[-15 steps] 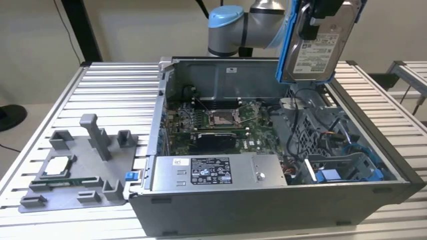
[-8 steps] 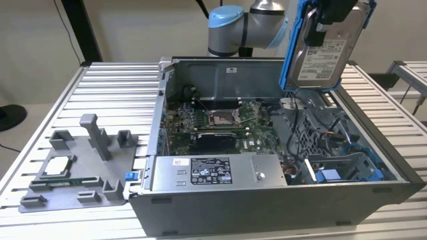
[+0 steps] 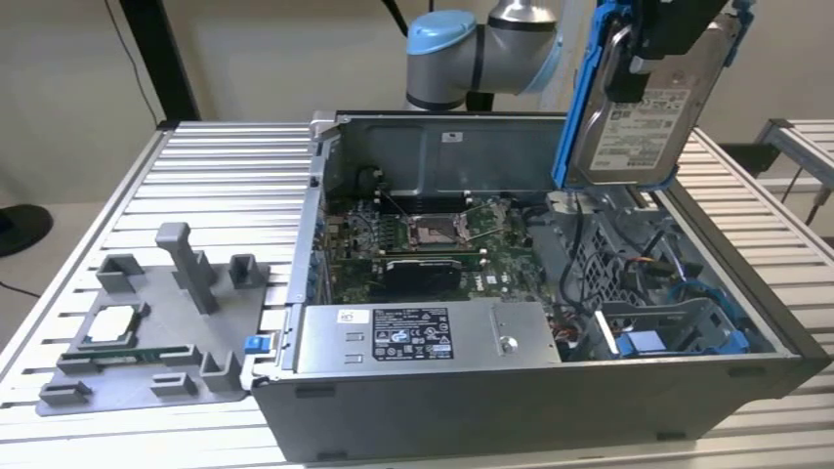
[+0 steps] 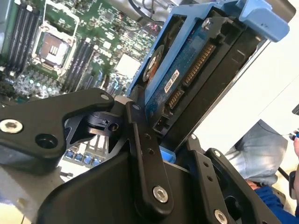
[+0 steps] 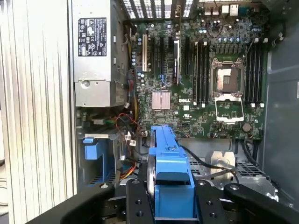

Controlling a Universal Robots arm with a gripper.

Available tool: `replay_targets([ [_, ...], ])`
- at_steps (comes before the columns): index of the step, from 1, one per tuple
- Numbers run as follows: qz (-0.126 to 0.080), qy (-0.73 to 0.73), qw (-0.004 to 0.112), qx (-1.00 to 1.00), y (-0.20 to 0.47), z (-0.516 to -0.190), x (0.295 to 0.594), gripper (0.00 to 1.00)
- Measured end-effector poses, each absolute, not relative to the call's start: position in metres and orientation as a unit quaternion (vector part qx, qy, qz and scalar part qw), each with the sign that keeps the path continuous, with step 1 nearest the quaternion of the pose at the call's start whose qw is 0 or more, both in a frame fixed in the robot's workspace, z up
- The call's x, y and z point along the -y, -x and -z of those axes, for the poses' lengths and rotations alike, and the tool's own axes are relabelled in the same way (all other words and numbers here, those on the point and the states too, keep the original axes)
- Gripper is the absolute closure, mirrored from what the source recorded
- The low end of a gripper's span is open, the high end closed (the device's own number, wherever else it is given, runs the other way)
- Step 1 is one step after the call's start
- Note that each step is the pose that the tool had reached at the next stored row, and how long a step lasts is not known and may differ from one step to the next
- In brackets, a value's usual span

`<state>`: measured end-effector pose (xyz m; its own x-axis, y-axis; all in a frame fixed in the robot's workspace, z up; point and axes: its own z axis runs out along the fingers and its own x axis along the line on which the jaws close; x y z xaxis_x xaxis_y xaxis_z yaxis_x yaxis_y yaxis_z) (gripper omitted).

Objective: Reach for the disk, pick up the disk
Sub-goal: 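Pick up the disk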

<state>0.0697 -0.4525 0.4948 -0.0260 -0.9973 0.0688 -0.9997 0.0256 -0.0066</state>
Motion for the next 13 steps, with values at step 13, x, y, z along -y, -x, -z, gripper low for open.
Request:
replay_targets([
  [13, -0.026, -0.697, 0.022, 0.716, -0.07, -0.495, 0.482, 1.0],
])
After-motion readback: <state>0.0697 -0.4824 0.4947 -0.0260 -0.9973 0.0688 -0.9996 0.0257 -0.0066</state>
